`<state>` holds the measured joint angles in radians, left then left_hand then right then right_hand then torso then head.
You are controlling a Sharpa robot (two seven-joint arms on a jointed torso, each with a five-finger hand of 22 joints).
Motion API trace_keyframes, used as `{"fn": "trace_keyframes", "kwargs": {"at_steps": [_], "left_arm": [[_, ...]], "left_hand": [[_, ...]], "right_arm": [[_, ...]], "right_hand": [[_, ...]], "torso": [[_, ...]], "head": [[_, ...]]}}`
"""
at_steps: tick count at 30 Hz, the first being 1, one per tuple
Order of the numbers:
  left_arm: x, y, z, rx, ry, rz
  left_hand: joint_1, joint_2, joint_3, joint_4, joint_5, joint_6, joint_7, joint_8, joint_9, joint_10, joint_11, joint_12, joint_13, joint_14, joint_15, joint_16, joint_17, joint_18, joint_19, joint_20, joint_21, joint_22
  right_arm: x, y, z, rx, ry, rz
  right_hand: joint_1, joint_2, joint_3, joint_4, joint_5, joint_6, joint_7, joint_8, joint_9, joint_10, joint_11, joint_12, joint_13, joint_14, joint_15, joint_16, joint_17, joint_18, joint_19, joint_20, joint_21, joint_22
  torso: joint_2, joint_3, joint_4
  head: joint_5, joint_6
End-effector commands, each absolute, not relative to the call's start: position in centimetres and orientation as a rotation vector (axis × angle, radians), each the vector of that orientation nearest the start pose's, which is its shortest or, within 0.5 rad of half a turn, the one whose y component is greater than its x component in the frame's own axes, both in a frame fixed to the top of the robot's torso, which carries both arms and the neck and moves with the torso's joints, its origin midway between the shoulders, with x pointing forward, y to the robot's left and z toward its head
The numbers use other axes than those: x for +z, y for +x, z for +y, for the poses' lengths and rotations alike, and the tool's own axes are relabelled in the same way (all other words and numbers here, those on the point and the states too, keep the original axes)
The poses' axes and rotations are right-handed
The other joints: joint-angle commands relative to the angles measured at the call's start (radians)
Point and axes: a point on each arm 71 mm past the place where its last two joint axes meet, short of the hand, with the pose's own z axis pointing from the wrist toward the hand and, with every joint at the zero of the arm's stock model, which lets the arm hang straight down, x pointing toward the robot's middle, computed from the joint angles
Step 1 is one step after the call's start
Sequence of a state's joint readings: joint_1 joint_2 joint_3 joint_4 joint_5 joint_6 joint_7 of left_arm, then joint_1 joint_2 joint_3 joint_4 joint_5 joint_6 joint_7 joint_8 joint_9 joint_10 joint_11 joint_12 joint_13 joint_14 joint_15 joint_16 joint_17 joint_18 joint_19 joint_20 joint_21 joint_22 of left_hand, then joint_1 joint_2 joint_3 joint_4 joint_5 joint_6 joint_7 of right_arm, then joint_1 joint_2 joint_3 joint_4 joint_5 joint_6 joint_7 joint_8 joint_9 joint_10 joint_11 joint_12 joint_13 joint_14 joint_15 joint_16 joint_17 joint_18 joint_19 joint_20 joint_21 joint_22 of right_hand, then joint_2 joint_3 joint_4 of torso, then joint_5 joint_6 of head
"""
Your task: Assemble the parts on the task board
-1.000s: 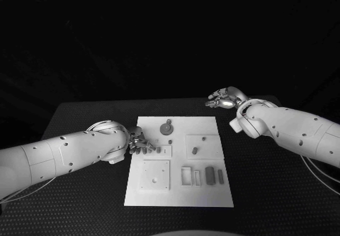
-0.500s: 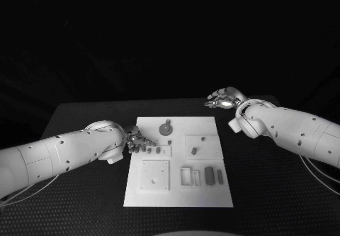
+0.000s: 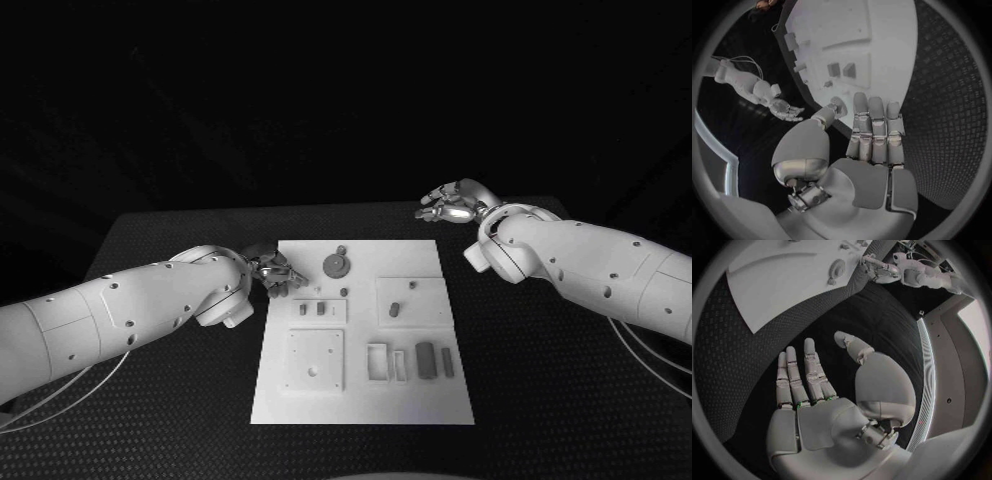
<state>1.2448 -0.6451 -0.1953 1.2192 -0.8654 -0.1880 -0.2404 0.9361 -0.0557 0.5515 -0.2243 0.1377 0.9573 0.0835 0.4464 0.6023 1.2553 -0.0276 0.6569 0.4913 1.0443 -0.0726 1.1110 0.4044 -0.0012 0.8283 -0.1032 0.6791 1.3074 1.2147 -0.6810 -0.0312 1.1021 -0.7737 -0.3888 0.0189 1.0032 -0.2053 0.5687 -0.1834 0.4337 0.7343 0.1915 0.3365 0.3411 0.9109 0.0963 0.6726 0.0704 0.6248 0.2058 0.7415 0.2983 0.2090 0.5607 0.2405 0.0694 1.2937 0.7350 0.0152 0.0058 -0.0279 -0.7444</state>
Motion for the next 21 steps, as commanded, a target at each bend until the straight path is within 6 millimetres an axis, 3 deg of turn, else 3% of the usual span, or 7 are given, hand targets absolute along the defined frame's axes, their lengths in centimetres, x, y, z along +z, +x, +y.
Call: {"fn": "trace_keyframes", "kwargs": {"at_steps": [1,3,7,10,14,21], "left_arm": [[-23.1,52.7,18.9,-0.883,-0.360,1.796],[-22.5,52.5,18.1,-0.939,-0.274,1.723],[-22.1,52.2,16.9,-0.961,-0.135,1.677],[-22.0,52.1,15.6,-0.927,0.025,1.662],[-22.2,52.1,14.4,-0.893,0.157,1.654],[-22.9,51.8,12.2,-0.814,0.388,1.710]], "left_hand": [[0.097,-0.001,0.053,-0.061,0.005,-0.008,0.012,-0.004,-0.001,-0.040,0.019,-0.039,-0.027,-0.036,0.029,-0.025,-0.017,0.001,-0.032,-0.035,-0.021,0.015],[0.172,-0.034,0.067,-0.067,-0.018,-0.025,0.027,-0.019,-0.011,-0.082,0.041,-0.095,-0.066,-0.061,0.055,-0.044,-0.033,0.001,-0.073,-0.007,-0.044,0.019],[0.233,-0.068,0.062,-0.068,-0.043,-0.046,0.044,-0.056,-0.030,-0.128,0.082,-0.200,-0.130,-0.039,0.039,-0.009,-0.023,0.001,-0.057,-0.014,-0.031,0.023],[0.256,-0.074,0.050,-0.068,-0.047,-0.040,0.046,-0.077,-0.041,-0.107,0.088,-0.269,-0.171,-0.021,0.029,0.030,-0.012,0.001,-0.035,-0.026,-0.015,0.022],[0.265,-0.092,0.042,-0.067,-0.063,-0.043,0.051,-0.094,-0.051,-0.109,0.097,-0.328,-0.200,-0.003,0.034,0.053,-0.009,0.003,-0.014,-0.033,-0.003,0.022],[0.271,-0.107,0.031,-0.066,-0.065,-0.054,0.054,-0.120,-0.067,-0.105,0.100,-0.399,-0.229,0.057,0.033,0.092,-0.002,0.026,0.044,-0.038,0.033,0.023]], "right_arm": [[-19.9,56.1,-26.0,0.765,0.588,1.614],[-19.9,56.2,-26.0,0.765,0.588,1.613],[-19.9,56.2,-25.9,0.765,0.588,1.613],[-19.9,56.2,-25.9,0.766,0.587,1.614],[-19.9,56.2,-25.7,0.770,0.586,1.615],[-20.0,56.3,-25.5,0.774,0.584,1.617]], "right_hand": [[-0.005,-0.002,-0.001,-0.003,0.004,0.007,0.028,0.004,-0.001,-0.160,0.089,0.005,-0.001,-0.006,0.000,0.006,-0.001,-0.017,-0.008,-0.001,-0.004,0.002],[-0.005,-0.002,-0.001,-0.003,0.003,0.007,0.028,0.004,-0.001,-0.160,0.089,0.005,-0.001,-0.006,0.000,0.006,-0.001,-0.017,-0.008,-0.001,-0.004,0.002],[-0.005,-0.002,-0.001,-0.003,0.003,0.007,0.028,0.004,-0.001,-0.160,0.089,0.005,-0.001,-0.006,0.000,0.006,-0.001,-0.017,-0.008,-0.001,-0.004,0.002],[-0.005,-0.002,-0.001,-0.003,0.003,0.007,0.028,0.004,-0.001,-0.160,0.089,0.005,-0.001,-0.006,0.000,0.006,-0.001,-0.017,-0.008,-0.001,-0.004,0.002],[-0.005,-0.002,-0.001,-0.003,0.003,0.007,0.028,0.004,-0.001,-0.160,0.089,0.005,-0.001,-0.006,0.000,0.006,-0.001,-0.017,-0.008,-0.001,-0.004,0.002],[-0.005,-0.001,-0.001,-0.003,0.003,0.007,0.028,0.004,-0.001,-0.159,0.089,0.005,-0.001,-0.006,0.000,0.006,-0.001,-0.017,-0.008,-0.001,-0.004,0.002]], "torso": [[0.000,0.0004,0.0000],[0.000,0.0000,0.0003],[0.001,0.0001,-0.0018],[0.001,0.0006,-0.0006],[0.001,0.0007,-0.0005],[0.001,0.0007,-0.0018]], "head": [[0.001,0.005],[0.000,0.006],[0.000,0.009],[0.000,0.012],[-0.001,0.014],[0.002,0.016]]}}
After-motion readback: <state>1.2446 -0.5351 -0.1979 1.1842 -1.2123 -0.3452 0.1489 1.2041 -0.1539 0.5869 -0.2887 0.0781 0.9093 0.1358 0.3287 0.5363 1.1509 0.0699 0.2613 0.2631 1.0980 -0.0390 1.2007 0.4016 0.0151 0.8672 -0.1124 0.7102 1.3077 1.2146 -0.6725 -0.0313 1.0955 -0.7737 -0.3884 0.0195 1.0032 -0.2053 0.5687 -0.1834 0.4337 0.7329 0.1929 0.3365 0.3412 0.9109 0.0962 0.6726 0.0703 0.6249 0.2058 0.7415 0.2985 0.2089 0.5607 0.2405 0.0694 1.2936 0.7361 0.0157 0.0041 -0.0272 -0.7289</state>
